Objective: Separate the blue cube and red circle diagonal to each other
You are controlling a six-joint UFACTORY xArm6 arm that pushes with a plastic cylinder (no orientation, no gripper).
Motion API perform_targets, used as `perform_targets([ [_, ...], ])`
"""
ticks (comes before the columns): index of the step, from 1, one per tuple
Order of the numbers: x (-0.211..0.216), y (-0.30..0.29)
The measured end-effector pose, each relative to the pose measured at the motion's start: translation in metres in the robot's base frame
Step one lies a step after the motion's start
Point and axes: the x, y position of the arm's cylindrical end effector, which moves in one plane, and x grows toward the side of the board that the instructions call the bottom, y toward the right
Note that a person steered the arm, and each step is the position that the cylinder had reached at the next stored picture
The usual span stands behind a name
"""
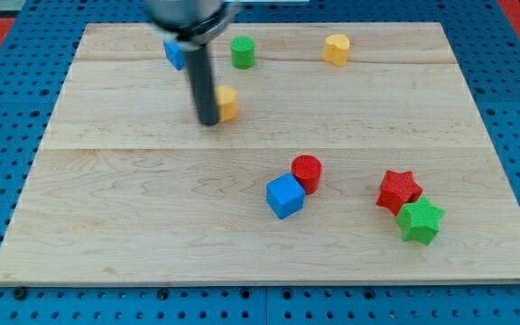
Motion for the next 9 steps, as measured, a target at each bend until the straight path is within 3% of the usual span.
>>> perform_targets([
  [1, -0.040, 0.014],
  [2, -0.012, 0.064],
  [3, -0.053, 0.108],
  [4, -0.098, 0.083],
  [5, -0.059, 0.066],
  [8, -0.031, 0.074],
  [9, 0.020, 0.161],
])
